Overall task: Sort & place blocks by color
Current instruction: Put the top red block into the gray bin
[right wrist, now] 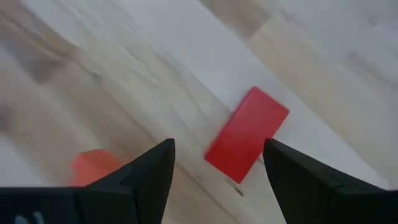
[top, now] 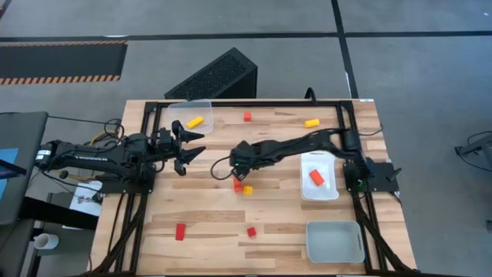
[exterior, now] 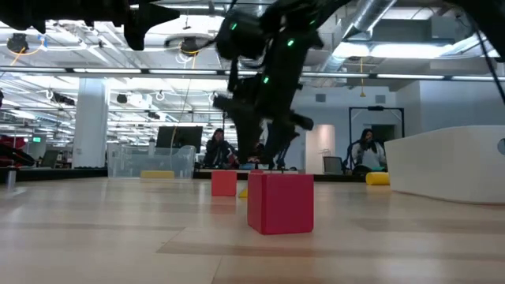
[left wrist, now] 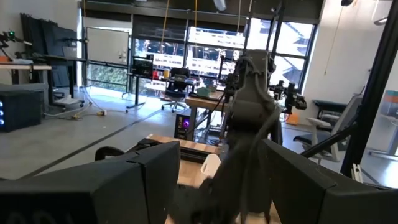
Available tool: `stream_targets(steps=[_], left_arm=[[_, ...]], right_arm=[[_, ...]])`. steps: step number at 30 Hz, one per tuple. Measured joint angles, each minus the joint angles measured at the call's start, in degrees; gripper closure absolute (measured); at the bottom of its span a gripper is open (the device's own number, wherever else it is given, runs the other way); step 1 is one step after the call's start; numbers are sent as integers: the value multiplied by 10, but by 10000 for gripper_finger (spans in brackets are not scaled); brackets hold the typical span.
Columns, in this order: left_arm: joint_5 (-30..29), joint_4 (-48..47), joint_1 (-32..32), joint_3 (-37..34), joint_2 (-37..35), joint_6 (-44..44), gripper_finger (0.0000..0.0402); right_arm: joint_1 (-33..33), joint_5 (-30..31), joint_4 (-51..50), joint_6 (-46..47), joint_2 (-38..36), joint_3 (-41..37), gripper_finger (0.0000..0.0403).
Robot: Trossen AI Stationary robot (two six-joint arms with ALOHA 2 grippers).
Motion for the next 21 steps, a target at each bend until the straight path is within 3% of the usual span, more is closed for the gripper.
stream_targets(steps=[6,13,21], left_arm=[[0,-6,0,0,0,0,194],[0,-9,0,0,0,0,194],[0,-9,0,0,0,-8,194]], right_arm=[[-13,-1,-63,17,55,42,133],[-28,-13,-59,32,55,33,133],[-43,-79,-49,-4,55,33,154]])
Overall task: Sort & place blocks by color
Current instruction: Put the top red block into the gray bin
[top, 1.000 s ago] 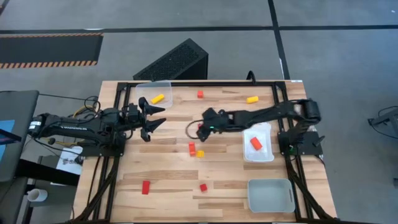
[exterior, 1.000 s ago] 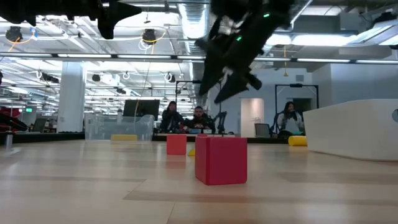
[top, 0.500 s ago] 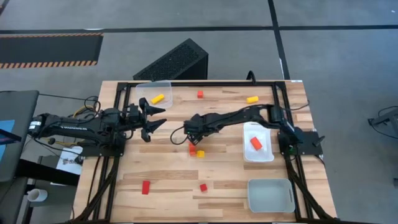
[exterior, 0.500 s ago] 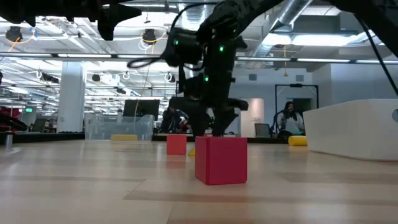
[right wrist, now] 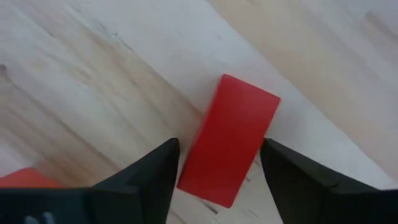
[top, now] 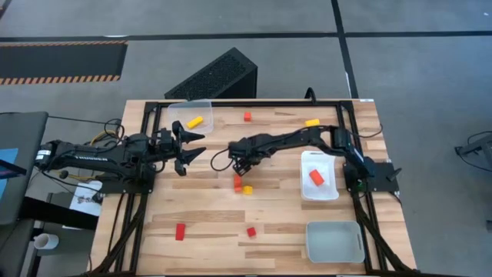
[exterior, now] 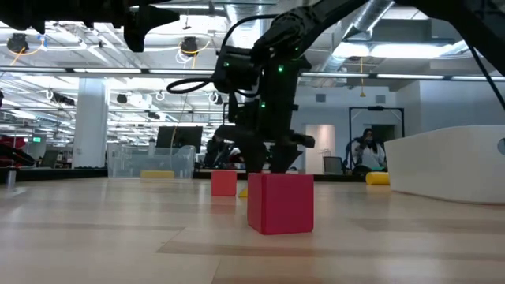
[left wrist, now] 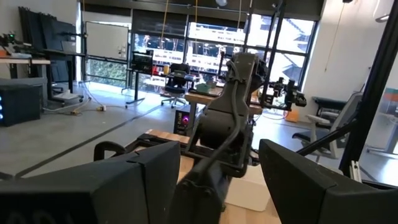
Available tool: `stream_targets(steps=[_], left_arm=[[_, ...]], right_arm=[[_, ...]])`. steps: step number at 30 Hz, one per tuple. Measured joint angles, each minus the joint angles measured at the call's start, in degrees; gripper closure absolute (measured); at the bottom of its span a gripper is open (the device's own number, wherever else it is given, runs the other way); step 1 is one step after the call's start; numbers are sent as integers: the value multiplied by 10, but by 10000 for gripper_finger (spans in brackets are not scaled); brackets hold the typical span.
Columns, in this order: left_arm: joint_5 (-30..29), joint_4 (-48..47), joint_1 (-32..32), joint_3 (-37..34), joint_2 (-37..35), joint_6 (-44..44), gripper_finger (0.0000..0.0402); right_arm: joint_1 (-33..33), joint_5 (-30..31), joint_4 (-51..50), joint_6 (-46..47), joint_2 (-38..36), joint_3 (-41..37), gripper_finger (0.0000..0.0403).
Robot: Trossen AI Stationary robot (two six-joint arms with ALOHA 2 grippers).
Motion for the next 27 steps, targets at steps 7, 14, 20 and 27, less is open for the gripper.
stream_targets(steps=[7,14,20,27], left_arm=[[0,0,0,0,0,-1,194],[0,-6,0,0,0,-5,194],[0,-11,0,0,0,-4,194],[0,-14,0,0,0,-9,194]], right_arm=[[-4,-25,4,-45,-2,0,273],[12,19,-73,-86,-46,-2,295],[82,80,-142,-87,-137,-1,295],[183,116,-104,-39,-292,-108,285]])
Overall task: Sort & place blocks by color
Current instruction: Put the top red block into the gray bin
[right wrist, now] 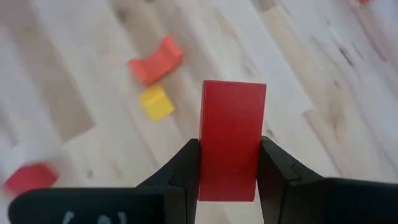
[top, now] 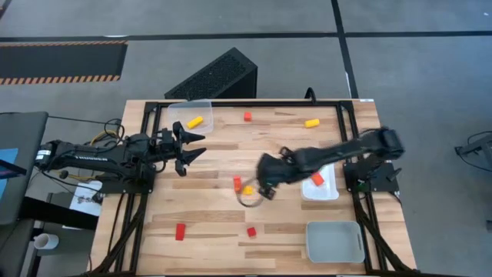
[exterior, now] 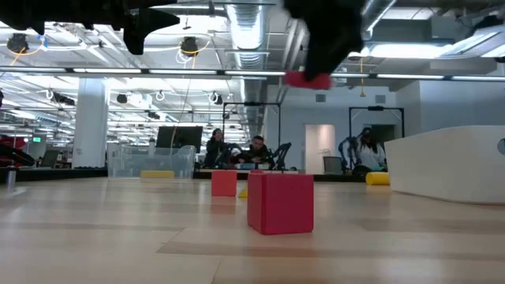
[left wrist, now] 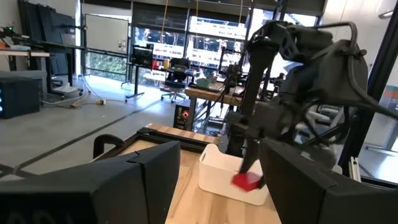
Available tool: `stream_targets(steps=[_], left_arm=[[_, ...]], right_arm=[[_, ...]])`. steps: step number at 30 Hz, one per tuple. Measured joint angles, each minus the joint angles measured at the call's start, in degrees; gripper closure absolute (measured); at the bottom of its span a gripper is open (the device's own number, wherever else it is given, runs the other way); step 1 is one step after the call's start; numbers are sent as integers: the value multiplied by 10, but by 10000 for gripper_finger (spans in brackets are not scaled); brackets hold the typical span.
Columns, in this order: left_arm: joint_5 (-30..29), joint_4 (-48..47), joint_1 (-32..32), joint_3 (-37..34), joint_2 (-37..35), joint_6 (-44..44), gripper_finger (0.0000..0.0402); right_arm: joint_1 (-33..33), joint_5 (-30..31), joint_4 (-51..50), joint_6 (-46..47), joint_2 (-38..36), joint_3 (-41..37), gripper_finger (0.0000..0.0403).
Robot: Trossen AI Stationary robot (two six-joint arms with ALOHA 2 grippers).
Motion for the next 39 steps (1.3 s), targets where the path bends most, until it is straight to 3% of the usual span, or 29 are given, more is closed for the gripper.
stream_targets(steps=[6,10,15,20,28,32,39], left_arm=[[0,-1,0,0,0,-12,194],[-2,-5,0,0,0,-17,194],[-20,-4,0,0,0,-17,194],[-21,-8,0,0,0,-26,194],[-19,-16,0,0,0,-29,194],[-15,-25,0,0,0,-32,194],[-14,-26,0,0,0,-32,194]], right_arm=[[113,-95,109,14,-147,-165,285],[197,-116,86,98,-205,-192,280],[286,-147,50,135,-217,-193,282],[340,-164,10,155,-176,-193,273],[361,-224,31,165,-59,-193,269],[362,-282,54,152,9,-193,269],[368,-274,54,129,83,-193,267]])
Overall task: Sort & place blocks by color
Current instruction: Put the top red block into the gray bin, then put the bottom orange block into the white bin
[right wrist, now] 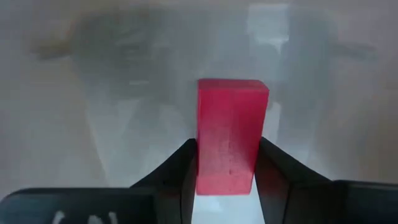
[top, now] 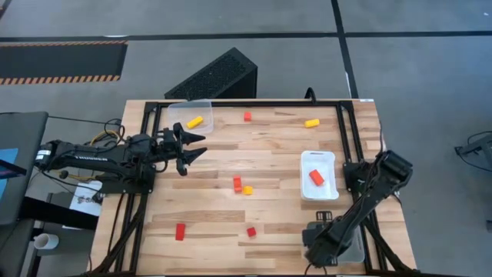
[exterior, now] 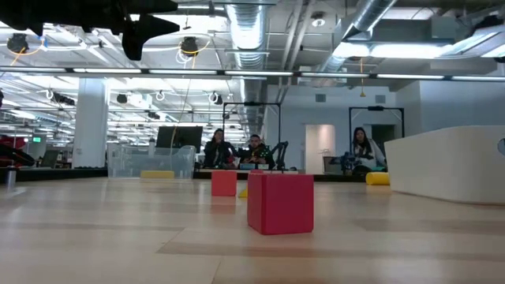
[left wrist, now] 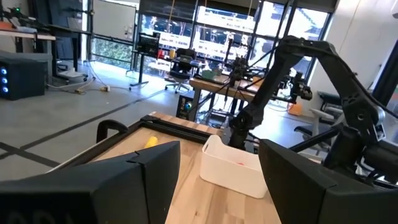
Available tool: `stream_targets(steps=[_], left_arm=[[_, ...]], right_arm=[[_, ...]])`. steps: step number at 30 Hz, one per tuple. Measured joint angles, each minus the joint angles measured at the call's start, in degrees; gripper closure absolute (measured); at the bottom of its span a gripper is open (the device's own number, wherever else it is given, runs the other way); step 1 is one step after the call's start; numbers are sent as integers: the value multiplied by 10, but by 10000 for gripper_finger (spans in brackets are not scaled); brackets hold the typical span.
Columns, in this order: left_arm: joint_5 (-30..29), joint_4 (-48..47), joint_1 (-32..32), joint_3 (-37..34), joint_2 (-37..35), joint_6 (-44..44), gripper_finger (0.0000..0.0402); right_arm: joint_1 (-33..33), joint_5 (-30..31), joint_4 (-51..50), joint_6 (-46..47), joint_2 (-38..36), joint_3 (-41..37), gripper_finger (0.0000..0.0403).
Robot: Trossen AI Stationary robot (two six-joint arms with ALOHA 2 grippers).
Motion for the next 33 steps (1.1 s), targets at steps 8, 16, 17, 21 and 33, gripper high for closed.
stream_targets(steps=[8,16,17,21,33], left_arm=[[0,-5,0,0,0,1,194],[-17,-2,0,0,0,17,194],[-17,-2,0,0,0,16,194],[-17,-2,0,0,0,16,194],[-70,-2,0,0,0,18,194]], right_arm=[[-5,3,-55,45,-50,-1,214],[-5,-37,-60,195,-217,2,165],[-2,-20,-37,198,-235,3,165],[-17,67,-2,186,-305,3,181],[-71,600,167,-311,-420,3,242]])
